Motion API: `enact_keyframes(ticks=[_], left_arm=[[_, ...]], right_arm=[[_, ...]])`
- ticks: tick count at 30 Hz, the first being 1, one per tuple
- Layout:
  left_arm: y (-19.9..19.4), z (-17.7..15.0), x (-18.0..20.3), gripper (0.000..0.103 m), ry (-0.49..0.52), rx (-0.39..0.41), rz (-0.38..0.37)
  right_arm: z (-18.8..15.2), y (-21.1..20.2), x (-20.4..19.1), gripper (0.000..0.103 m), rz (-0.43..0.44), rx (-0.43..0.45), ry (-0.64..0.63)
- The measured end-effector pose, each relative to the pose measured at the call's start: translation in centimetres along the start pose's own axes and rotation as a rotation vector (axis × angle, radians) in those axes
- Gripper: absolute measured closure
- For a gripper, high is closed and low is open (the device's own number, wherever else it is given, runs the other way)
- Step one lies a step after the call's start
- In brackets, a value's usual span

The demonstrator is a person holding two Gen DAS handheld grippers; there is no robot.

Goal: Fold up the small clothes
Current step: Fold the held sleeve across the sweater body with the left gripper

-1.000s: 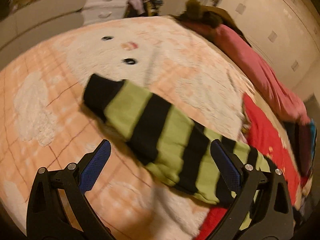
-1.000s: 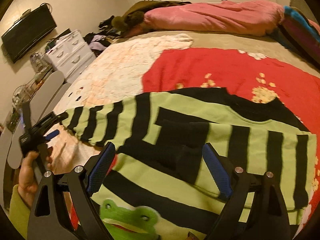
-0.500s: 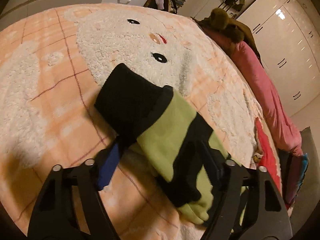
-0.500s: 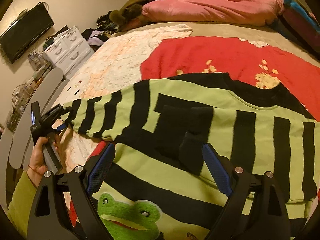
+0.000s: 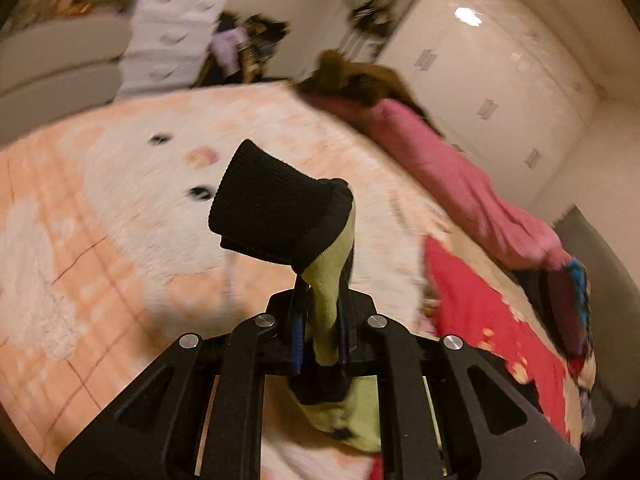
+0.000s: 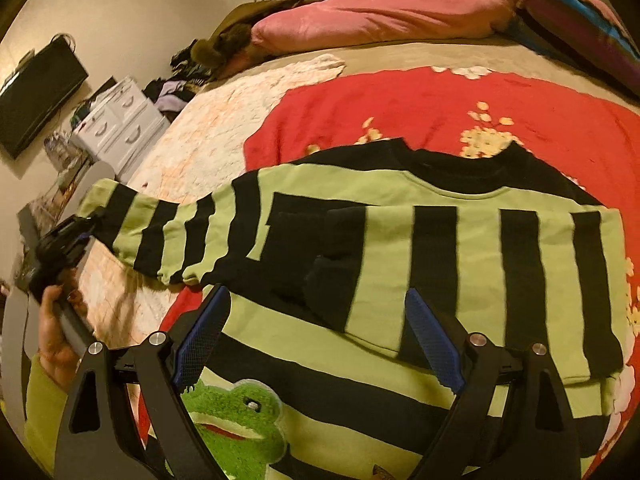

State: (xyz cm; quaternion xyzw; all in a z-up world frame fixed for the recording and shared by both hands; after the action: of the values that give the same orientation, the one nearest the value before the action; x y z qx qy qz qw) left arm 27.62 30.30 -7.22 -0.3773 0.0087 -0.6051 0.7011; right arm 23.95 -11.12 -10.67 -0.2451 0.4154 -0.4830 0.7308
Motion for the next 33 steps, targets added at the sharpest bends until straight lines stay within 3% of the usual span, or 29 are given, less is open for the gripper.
enact_keyframes(ticks=[7,11,15,27,28,31,33], left_arm=[[-2.7,-3.2,9.4,0.097,0.063,-0.057,-0.132],[-2.1,-6.9,15.3,0.097,0.110,-0.125,-0.180],[-1.1,-11.2,19.6,0.097,0.072,-0.204,-0.238],[3.1,-23.6,32.5,0.097,0.234,-0.422,-0.261],[3.5,-24.8,33.0,0.093,0.237,-0.453,-0.275],[3.9,-27.4,33.5,0.053,0.278,-0.515,-0.328],[3.5,-28.3,33.3,0.053,0.319,-0.522,-0.352]], right_arm=[[0.0,-2.8,3.9,0.015,0.004,0.041,0.094],[-0.1,-5.3,6.6,0.015,0.008,0.076,0.149],[-0.4,-7.6,9.3,0.015,0.006,0.109,0.198],[-2.6,-13.0,18.5,0.015,-0.051,0.174,0.382],[-2.7,-13.3,18.9,0.015,-0.059,0.177,0.388],[-2.8,-13.7,19.6,0.015,-0.073,0.183,0.392],[-2.9,-13.6,20.0,0.015,-0.083,0.185,0.397]])
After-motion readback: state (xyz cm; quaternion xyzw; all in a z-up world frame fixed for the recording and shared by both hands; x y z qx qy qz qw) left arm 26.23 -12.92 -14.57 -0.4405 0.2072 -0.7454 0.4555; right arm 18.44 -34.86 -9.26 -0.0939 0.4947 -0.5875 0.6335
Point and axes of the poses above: each gripper's, at about its wrist camera, not at the fingertips, and y roughly the way its jaws point, x to its right, z to its top, the point moved 6 cm from there along y, roughly the way its jaws point, and after that the axes turned 1 degree about y, right-handed, at the moved point
